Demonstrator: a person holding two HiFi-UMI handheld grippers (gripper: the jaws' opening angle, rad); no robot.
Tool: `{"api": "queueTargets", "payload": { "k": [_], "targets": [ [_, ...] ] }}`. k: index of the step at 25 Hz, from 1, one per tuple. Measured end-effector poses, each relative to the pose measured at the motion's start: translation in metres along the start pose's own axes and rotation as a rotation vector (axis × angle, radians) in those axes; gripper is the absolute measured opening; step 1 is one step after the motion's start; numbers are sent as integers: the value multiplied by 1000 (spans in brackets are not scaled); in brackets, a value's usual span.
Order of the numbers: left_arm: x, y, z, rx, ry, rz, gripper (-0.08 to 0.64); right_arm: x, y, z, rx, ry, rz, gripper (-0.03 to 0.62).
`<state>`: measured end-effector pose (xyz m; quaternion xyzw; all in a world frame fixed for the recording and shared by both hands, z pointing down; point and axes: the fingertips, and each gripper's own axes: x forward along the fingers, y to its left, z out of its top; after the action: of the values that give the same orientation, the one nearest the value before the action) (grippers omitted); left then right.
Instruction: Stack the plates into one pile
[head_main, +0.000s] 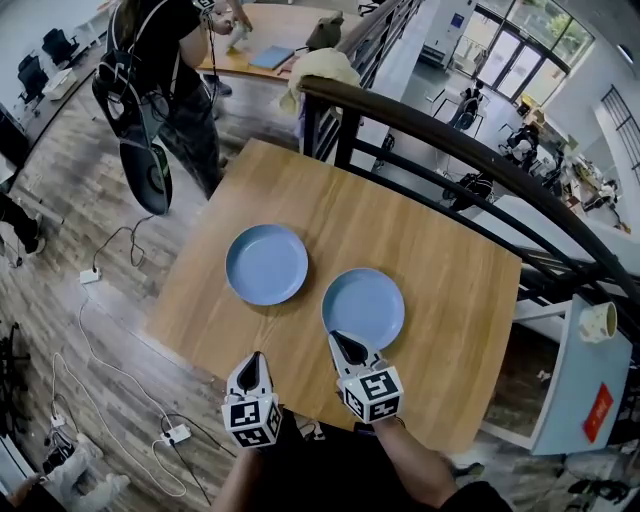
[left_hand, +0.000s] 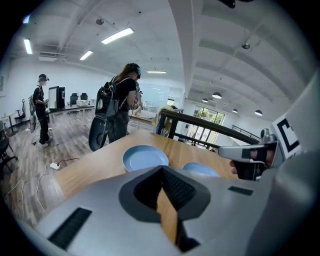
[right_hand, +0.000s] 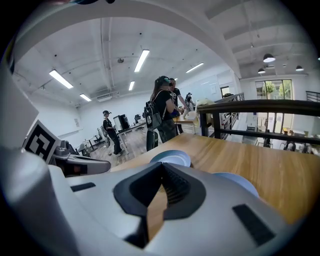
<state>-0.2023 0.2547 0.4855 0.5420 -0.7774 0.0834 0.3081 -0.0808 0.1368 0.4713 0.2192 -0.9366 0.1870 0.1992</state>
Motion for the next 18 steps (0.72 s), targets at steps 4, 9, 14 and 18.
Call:
{"api": "queueTargets", "payload": {
  "k": [4,9,14,18],
  "targets": [
    [21,26,19,19,14,-38,21,27,6,10,14,3,-31,29],
    [47,58,40,36,40,-71,21,64,12,23,36,6,-69,29],
    [76,85,56,46,71,-92,21,94,11,34,56,19,-99,29],
    [102,97,55,38,112,-108,21,115,2,32,68,43,-124,29]
  ]
}}
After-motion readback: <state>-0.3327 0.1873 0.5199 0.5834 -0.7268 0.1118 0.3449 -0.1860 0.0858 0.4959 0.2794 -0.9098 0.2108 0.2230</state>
